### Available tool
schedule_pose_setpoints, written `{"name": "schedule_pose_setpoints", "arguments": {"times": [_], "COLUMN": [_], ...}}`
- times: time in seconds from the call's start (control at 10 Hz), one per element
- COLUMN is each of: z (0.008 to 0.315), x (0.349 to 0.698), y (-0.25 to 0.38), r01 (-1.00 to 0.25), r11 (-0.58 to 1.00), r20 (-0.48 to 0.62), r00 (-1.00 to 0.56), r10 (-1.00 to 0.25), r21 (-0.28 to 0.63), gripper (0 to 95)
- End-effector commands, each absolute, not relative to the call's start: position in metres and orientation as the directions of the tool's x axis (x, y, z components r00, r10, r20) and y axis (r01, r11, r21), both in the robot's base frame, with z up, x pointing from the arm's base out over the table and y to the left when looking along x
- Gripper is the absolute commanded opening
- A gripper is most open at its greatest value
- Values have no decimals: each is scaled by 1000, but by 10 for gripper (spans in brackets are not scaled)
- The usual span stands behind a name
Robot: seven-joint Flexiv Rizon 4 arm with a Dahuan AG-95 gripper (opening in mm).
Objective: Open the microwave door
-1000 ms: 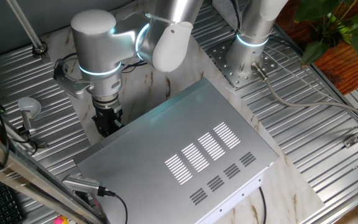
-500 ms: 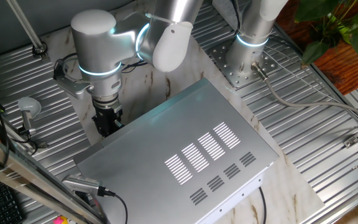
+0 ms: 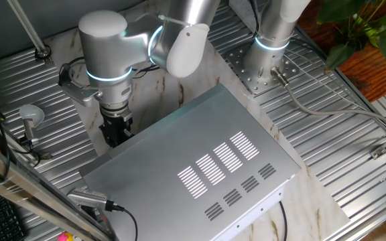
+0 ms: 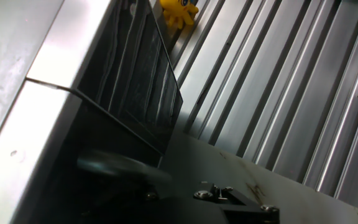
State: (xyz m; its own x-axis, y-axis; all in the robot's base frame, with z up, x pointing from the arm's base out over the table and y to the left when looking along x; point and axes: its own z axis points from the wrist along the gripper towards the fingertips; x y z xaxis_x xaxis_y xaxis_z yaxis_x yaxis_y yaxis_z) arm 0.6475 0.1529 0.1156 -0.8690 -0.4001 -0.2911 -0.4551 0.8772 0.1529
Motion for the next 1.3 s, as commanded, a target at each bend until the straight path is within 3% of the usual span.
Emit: {"name": "schedule_pose_setpoints", "arguments": {"times": [0.1, 1.3], "z": [116, 116], "x": [647, 647], "y": [153, 153], "r01": [-450, -473], "r11": [877, 868], "r20": [-290, -291], "r00": [-872, -860], "r10": [-393, -418], "r21": [165, 152], "gripper": [380, 380]}}
